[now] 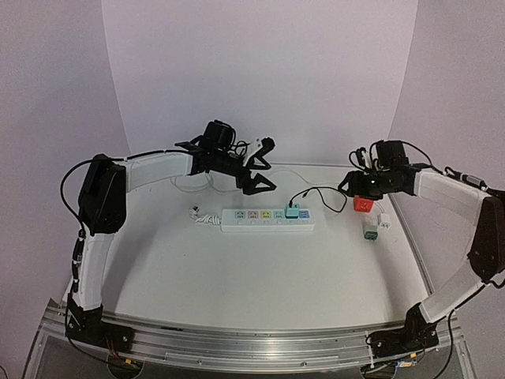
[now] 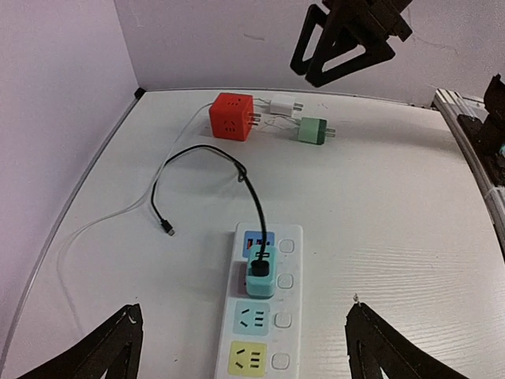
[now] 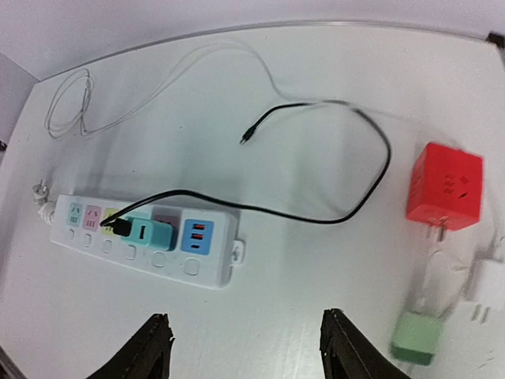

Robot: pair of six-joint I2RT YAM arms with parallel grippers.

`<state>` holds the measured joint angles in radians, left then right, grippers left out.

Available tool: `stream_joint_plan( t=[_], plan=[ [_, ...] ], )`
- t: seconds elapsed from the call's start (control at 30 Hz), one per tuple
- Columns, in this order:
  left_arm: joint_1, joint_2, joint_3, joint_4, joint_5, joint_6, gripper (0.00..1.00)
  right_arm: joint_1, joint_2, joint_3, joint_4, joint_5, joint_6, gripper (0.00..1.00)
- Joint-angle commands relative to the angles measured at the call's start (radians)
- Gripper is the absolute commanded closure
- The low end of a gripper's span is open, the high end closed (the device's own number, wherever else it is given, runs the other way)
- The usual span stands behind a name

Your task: Pull the plug off the socket

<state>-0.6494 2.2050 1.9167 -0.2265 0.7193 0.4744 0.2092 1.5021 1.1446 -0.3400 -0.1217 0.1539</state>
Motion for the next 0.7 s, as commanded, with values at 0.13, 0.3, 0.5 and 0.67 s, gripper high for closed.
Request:
stream_joint_plan(
  t=[0.13, 0.3, 0.5, 0.67],
  plan=[
    [-0.065, 0.166, 0.053, 0.095, 0.016, -0.013, 0.19, 0.099, 0.117, -0.079, 0.191, -0.065, 0.441, 0.45],
    [-0.084, 0.271, 0.156, 0.119, -0.037, -0.014, 0.25, 0.127, 0.212, -0.104, 0.291, -0.074, 0.547, 0.48],
    [-0.113, 0.363, 0.24, 0.095, -0.083, 0.0, 0.25, 0.135, 0.325, -0.062, 0.325, -0.085, 0.571, 0.51],
    [-0.119, 0.409, 0.277, 0.167, -0.127, -0.056, 0.32, 0.138, 0.383, -0.064, 0.375, -0.093, 0.59, 0.54]
  ],
)
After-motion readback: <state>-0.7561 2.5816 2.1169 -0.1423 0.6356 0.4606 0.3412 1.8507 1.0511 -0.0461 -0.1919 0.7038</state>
